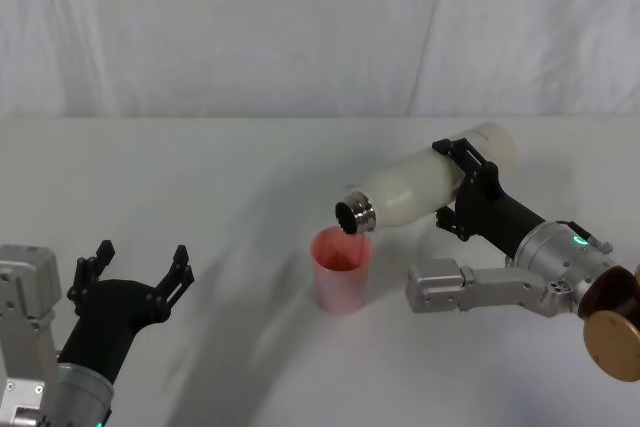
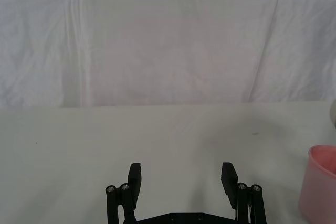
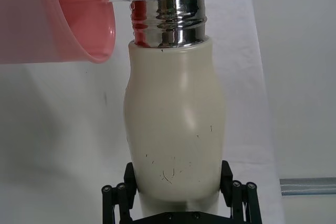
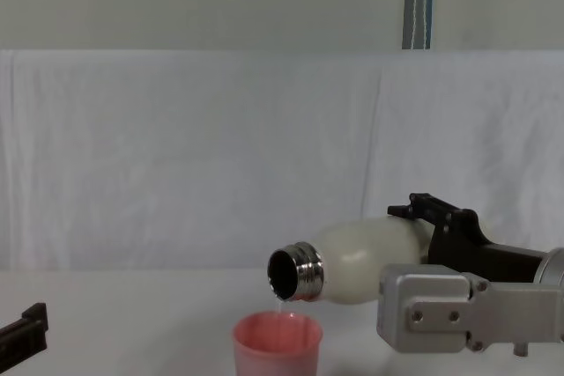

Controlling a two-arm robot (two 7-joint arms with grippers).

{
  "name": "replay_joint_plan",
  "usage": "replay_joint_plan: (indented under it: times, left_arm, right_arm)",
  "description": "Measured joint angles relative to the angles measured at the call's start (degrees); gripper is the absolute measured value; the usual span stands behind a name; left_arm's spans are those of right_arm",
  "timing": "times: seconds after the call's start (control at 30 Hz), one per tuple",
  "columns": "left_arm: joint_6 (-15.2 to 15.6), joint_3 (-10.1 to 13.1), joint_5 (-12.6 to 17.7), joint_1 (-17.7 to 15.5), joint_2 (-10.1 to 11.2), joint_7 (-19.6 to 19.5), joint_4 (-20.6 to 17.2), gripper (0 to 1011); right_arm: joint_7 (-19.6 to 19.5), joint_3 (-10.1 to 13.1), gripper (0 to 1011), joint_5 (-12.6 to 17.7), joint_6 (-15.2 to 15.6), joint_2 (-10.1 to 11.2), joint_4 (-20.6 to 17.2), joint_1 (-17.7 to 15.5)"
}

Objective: Grasp the thermos with one hand and pour water into the cup lid.

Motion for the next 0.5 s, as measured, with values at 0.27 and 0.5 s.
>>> replay_joint_plan:
  times: [0.27,0.5]
  left_arm:
    - [0.0,0.0,0.0,0.0,0.0,0.0,0.0,1001]
    - [0.0,0.0,0.0,0.0,0.0,0.0,0.0,1001]
  right_arm:
    - [0.0,0.0,956,-0.1,0.0,-0.1,0.1,0.1]
    - [0.0,0.0,956,-0.2,0.1,-0.1,0.0,0.2]
